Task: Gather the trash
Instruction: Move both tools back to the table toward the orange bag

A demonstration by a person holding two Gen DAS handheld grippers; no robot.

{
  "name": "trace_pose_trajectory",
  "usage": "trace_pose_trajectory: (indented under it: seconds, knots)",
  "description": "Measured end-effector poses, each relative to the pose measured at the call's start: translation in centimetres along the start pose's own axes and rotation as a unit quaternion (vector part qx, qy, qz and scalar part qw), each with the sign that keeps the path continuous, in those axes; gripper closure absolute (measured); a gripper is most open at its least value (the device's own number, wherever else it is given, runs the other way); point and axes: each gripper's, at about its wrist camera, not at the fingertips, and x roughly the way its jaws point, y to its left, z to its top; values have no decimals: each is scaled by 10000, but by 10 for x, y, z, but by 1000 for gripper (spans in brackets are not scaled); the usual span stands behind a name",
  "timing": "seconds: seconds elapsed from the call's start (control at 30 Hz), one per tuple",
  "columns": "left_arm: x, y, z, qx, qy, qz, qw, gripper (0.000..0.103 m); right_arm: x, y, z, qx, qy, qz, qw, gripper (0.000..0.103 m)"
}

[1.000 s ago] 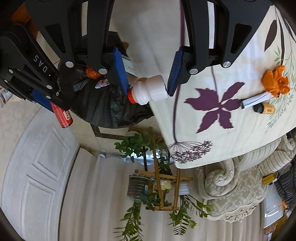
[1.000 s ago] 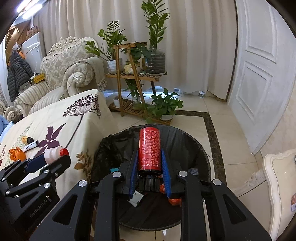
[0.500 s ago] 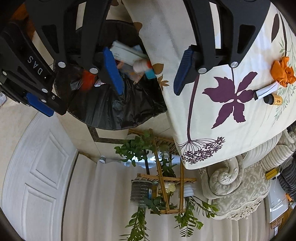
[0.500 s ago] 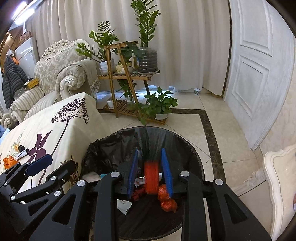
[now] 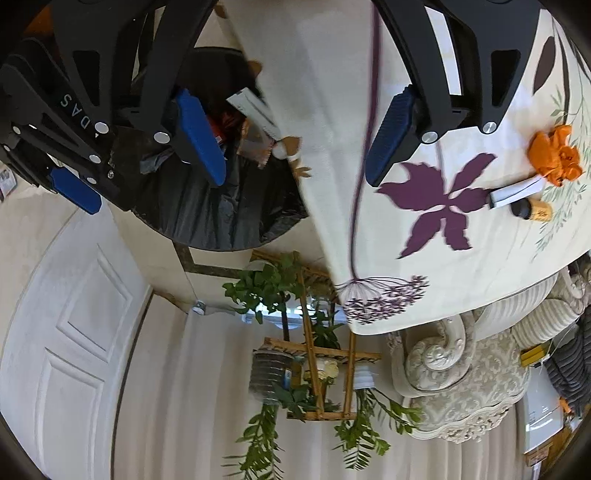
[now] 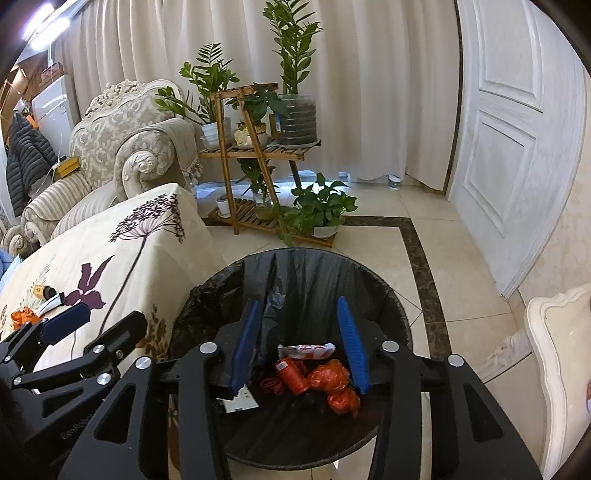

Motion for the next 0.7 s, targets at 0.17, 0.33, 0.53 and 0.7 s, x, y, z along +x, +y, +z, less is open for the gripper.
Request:
trace_pose_trajectory:
  seconds: [0.17, 0.33, 0.53, 0.7]
  knots:
    - [-11, 22, -5, -128, -27, 222, 9997, 26, -2, 18, -5, -89, 30, 113, 9999, 53]
    - [-23, 50, -10, -311, -43, 517, 9982, 24, -5, 40, -8, -220, 45, 273, 9994, 48]
    - [-39, 88, -16, -555, -115, 880, 9945, 21, -10, 68, -9, -443, 25, 473, 9979, 47]
    - [-49, 118, -20, -756, -154, 1215, 9896, 18, -12, 90, -12, -605, 48, 607, 9963, 45]
